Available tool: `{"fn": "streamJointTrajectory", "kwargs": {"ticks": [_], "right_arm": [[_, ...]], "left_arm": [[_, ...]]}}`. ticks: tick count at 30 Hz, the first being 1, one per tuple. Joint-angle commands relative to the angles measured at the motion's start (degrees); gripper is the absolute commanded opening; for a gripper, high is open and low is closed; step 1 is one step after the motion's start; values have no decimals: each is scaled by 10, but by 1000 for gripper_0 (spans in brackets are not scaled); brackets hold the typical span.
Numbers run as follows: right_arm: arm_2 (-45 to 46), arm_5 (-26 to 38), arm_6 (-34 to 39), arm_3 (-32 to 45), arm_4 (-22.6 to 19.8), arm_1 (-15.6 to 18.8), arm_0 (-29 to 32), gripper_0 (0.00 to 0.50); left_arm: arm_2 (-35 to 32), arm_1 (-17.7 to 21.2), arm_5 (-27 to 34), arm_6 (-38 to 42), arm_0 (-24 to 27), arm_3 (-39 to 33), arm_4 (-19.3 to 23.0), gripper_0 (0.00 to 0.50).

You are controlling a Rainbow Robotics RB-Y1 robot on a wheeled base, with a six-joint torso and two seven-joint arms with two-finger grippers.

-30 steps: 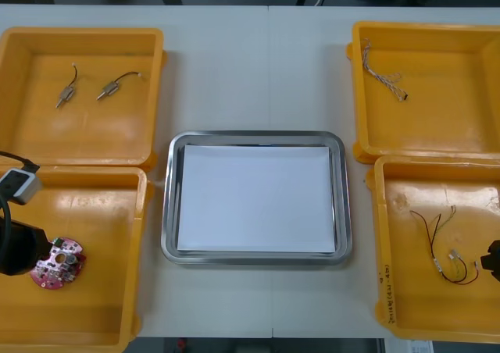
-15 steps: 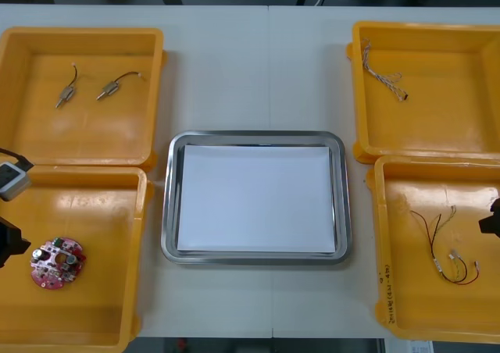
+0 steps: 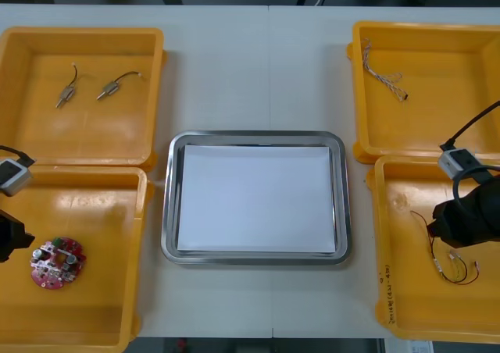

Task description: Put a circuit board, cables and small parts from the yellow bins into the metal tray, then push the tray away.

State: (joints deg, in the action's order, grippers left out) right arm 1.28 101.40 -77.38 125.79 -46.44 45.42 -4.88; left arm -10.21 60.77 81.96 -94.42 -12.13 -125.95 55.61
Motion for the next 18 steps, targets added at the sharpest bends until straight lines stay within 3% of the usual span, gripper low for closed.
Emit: {"fn": "streamJointTrajectory", "kwargs": {"ticks": [1, 9, 18], "right_arm": [[-46, -37, 6, 16, 23, 10, 2, 500], [-72, -100, 5, 16, 59, 8, 44, 500], [-72, -145, 6, 16, 90, 8, 95, 500]], "left_arm": [[36, 10, -15, -52, 33, 12, -9, 500], [87, 10, -56, -54, 59, 57, -17, 500], [128, 10, -61, -53, 84, 89, -31, 500]]}}
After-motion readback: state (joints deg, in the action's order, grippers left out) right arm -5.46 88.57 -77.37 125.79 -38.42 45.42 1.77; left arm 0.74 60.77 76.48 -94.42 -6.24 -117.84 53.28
